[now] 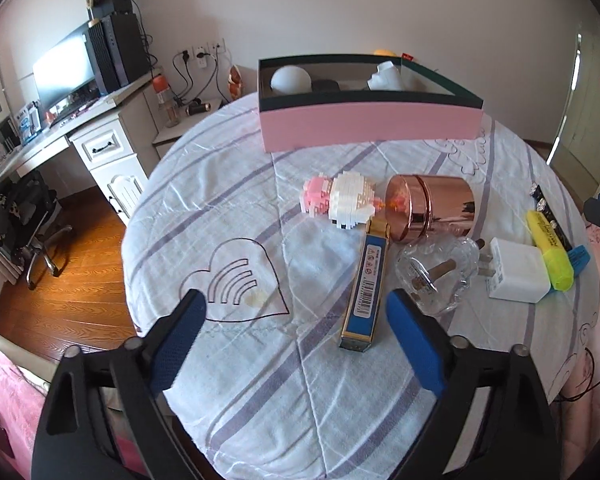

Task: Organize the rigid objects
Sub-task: 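Withdraw both tools from the box back over the bed, then move the left tool to the blue tube while the right tool approaches the black hair clip, then grasp the blue gold-capped tube with the left tool while the right tool grasps the black hair clip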

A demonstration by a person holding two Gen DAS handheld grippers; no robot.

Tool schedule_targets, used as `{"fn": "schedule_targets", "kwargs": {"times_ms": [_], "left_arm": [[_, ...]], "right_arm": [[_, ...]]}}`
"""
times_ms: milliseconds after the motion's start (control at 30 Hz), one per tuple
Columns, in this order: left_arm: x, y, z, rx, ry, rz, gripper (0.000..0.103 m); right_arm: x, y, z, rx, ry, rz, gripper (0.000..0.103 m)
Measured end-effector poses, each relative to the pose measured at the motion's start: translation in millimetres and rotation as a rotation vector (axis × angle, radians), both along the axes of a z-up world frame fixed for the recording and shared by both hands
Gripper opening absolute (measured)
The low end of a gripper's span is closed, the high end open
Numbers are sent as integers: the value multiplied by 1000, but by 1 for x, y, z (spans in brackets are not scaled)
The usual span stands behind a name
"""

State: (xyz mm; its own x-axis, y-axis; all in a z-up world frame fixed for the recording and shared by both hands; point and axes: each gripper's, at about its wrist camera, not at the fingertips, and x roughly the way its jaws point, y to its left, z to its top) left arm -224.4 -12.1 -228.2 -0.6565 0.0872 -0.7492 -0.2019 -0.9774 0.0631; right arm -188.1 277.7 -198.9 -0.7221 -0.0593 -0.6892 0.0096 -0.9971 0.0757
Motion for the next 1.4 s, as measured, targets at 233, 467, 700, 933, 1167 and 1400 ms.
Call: {"fn": "schedule_targets", "kwargs": {"times_ms": [233,467,700,933,1167,1400], "left_arm": [[-16,13,-13,24,-40,-47,65],[-22,16,-12,72,-16,-66,15],[-16,7,-10,61,-15,-48,15],[-15,4,-10,61,-24,-48,16],[-17,4,-11,71,-24,-37,16],[-17,4,-12,73,-20,-34,16]], "right_arm": [[-8,7,-10,-4,-27,-12,103],[-17,15,-19,7,-48,-44,103],[-32,9,-29,39,-81,-42,103],[-44,7,-43,117,-122,-47,100],[-49,15,-39,109,-98,-30,85],[-56,6,-39,95,-100,38,46]]}}
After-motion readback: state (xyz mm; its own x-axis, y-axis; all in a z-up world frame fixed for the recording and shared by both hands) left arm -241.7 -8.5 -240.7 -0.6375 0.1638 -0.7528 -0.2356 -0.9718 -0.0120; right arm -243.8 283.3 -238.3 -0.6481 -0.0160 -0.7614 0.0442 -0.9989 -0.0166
